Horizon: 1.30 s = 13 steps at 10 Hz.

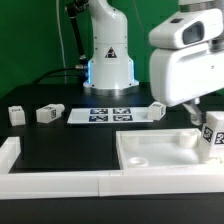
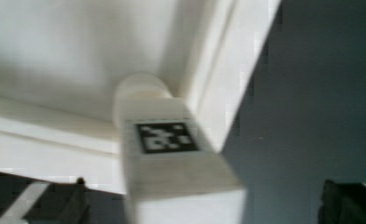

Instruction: Assemble square table

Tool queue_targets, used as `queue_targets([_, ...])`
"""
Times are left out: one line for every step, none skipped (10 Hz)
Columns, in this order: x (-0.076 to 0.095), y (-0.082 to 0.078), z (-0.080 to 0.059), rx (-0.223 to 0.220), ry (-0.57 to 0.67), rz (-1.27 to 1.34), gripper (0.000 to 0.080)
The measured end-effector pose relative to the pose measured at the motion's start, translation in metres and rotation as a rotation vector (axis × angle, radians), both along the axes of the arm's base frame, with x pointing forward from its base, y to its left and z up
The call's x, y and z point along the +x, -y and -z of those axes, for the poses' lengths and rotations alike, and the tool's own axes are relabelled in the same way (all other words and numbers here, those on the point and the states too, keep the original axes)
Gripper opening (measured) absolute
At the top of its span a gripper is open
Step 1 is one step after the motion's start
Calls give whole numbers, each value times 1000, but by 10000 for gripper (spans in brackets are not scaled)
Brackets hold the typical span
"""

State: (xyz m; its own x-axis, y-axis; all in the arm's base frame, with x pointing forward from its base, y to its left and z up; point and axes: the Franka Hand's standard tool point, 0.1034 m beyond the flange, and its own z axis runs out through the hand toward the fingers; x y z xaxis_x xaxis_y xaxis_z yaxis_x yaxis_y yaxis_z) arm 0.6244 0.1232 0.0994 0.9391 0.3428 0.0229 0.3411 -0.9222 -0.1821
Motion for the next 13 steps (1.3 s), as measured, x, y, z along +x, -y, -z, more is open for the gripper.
queue_targets([11,9,-1,-14,-19,9,649])
queue_targets([17,9,1,-24,-10,17,649])
queue_targets([16,10,6,-21,-21,33,649])
queue_targets([17,11,14,-11,-39,77,649])
queue_targets([15,6,17,-10,-49,98,649])
queue_targets([13,0,20,-10,-50,94,649])
queue_targets([13,-1,20,-10,-51,99,649])
queue_targets([13,0,20,-11,-52,104,649])
queue_targets([13,0,20,-11,-52,107,561])
queue_targets([13,-1,20,-12,-63,164,561])
queue_targets([13,0,20,-16,-78,244,371])
queue_targets([13,5,21,-25,-88,304,301])
queue_targets([13,5,22,-27,-96,350,301])
